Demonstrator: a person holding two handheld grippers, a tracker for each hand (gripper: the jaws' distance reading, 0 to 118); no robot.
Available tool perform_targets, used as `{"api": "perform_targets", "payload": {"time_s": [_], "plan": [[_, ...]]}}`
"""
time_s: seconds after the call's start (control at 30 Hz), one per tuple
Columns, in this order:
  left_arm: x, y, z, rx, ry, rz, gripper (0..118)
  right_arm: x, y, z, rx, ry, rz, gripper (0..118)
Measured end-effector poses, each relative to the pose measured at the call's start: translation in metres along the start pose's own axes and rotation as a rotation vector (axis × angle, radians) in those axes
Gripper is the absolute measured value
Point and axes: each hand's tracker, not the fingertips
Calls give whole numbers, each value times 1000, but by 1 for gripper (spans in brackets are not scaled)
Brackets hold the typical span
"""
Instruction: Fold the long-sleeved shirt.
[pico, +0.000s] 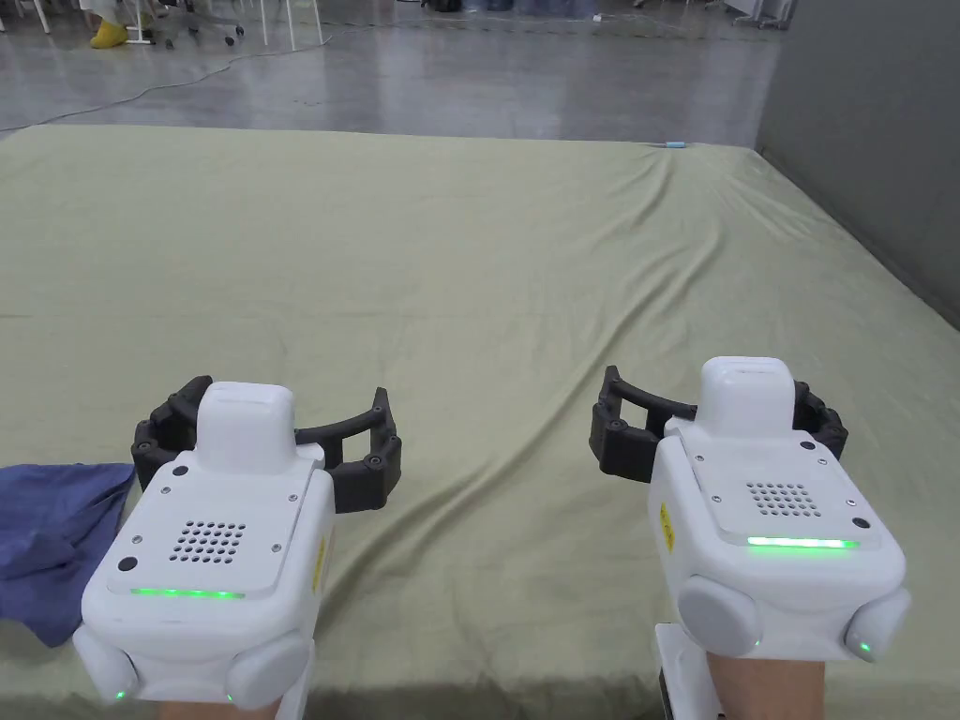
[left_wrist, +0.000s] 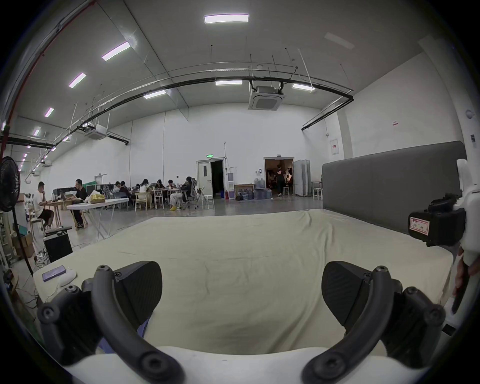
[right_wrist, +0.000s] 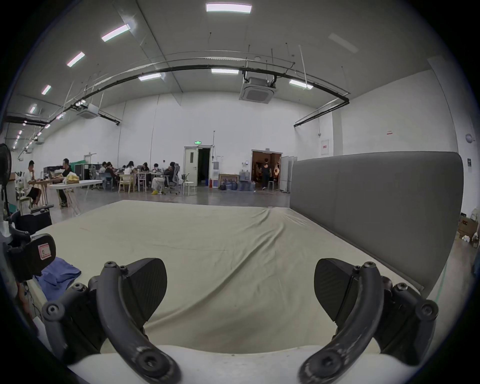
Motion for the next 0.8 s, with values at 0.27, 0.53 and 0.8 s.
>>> {"api": "perform_targets", "payload": {"time_s": [0.27, 0.53, 0.8], "plan": [[0, -2, -1, -8, -1, 2, 117, -4, -3, -1, -10, 16, 22, 114], [0, -2, -1, -8, 2, -1, 118, -3, 5, -3, -23, 33, -49, 113], [1, -3, -1, -15, 6, -6, 118, -8, 14, 0, -70, -48, -149, 113]]}}
